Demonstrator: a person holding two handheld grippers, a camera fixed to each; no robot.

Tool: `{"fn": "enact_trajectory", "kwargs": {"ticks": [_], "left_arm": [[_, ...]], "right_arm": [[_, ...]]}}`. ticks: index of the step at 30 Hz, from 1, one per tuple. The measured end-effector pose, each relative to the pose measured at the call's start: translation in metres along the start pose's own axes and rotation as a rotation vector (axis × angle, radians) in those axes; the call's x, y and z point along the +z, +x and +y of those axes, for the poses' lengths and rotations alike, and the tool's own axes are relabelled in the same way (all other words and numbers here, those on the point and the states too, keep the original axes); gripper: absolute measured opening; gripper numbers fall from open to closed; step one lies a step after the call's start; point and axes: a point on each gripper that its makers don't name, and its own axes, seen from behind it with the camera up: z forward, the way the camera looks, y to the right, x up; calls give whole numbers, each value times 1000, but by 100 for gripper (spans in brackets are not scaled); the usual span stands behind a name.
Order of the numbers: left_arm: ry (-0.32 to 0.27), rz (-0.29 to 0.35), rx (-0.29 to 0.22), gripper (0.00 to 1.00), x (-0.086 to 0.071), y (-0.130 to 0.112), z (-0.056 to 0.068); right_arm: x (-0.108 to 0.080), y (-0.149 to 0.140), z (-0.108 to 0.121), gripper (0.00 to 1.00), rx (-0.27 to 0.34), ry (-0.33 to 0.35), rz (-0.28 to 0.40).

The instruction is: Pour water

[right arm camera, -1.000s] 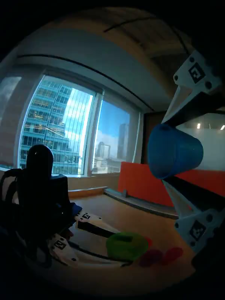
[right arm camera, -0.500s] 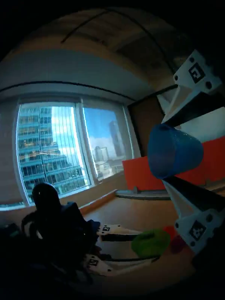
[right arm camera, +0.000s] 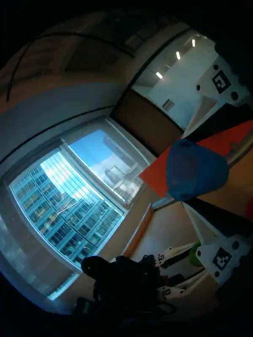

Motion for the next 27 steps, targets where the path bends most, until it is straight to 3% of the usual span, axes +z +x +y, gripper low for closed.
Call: {"fn": "enact_trajectory", "kwargs": {"ticks": [7,12,18,27], "left_arm": [[7,-2,5,85,0,0,-3],[10,-5,10,86,-1,0,-4],[16,-6,13,86,-1,2,-5],[33,-17,21,86,-7,-1,-12]], "right_arm": [[-5,10,-15,90,327,62,11],[-7,19,-18,90,479,85,31],[-11,15,-19,90,562,96,18],[-20,-1,-11,91,586,68,-5]]}}
